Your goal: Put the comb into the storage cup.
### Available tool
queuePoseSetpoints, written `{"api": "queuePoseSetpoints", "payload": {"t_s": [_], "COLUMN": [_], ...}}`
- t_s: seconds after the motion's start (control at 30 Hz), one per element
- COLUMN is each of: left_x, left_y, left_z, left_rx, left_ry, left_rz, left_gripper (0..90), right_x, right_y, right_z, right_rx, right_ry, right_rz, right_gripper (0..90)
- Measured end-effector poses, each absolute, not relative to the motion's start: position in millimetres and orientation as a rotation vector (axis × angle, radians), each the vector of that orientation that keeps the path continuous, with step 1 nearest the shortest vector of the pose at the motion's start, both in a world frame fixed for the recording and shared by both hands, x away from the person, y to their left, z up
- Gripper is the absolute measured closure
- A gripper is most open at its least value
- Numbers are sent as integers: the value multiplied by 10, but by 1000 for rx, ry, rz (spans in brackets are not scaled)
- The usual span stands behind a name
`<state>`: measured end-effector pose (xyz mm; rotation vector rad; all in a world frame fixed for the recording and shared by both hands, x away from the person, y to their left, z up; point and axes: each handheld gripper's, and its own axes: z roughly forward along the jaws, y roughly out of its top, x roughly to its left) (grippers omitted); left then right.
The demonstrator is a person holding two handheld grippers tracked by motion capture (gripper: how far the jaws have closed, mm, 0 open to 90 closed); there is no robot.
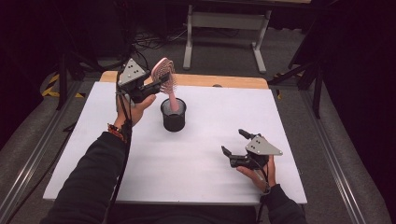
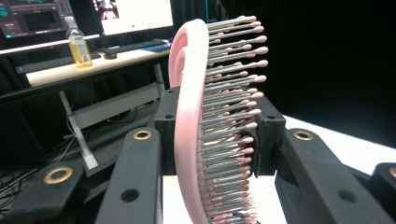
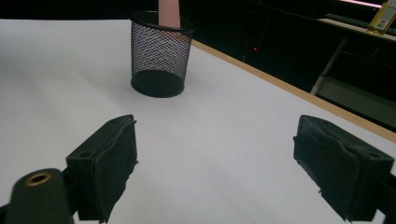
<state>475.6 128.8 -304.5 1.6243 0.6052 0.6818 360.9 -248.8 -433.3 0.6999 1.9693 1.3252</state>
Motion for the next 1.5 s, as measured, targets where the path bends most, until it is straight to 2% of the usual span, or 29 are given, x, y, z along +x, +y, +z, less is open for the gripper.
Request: {"api": "queuePoseSetpoints", "payload": {"t_s": [0.43, 1.0, 1.5], "left_x": [4820, 4852, 4919], "left_y": [1185, 1179, 1289], "left_z": [-3299, -3597, -3691], "left_rx": [1680, 1651, 1608], "left_ry": [632, 721, 796], "left_rz": [658, 594, 631], "left_gripper": [638, 636, 606], "right_x": [3611, 3614, 3628], "right_y": [-2486, -2449, -2417], "right_z": [-4337, -4362, -4395], "right_rx": [697, 687, 682], "right_ry": [1980, 2010, 2042], "right_rz": [1323, 1315, 1317], "right_gripper": [142, 148, 148]}}
